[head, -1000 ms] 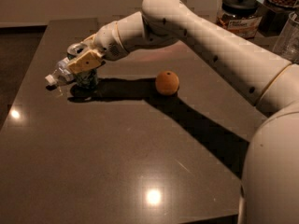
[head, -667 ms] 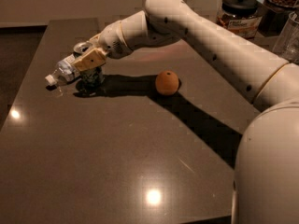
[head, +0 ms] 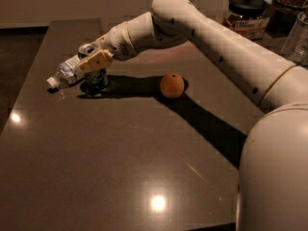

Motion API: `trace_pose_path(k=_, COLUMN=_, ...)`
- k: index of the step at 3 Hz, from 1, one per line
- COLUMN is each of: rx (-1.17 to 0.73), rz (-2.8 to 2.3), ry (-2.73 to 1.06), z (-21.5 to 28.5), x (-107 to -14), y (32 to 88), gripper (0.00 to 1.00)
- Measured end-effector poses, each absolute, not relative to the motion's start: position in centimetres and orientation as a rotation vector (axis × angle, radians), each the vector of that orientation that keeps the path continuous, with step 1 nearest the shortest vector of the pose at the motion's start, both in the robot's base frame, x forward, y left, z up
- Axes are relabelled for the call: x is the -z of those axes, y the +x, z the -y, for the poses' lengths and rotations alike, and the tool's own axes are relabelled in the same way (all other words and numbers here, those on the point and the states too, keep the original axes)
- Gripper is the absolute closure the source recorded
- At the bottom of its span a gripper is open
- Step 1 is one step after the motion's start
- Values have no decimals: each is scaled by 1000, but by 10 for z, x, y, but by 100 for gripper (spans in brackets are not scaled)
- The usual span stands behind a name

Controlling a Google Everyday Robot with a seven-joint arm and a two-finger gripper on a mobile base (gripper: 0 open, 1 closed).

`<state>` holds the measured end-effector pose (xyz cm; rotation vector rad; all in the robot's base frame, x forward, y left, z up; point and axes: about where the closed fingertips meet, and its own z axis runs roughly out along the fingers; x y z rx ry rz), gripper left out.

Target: Move green can near blue plastic bottle

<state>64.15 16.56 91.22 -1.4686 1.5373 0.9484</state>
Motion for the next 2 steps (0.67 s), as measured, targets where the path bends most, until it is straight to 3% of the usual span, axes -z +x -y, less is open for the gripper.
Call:
trace_pose_path(k=1, rx=-952, rz=-1536, ry=-1472, z=-168, x=-912, y=640, gripper=0)
trace_pose_path(k=2, rx=-952, rz=-1536, ry=-1472, z=-168, x=-912, y=640, gripper=0)
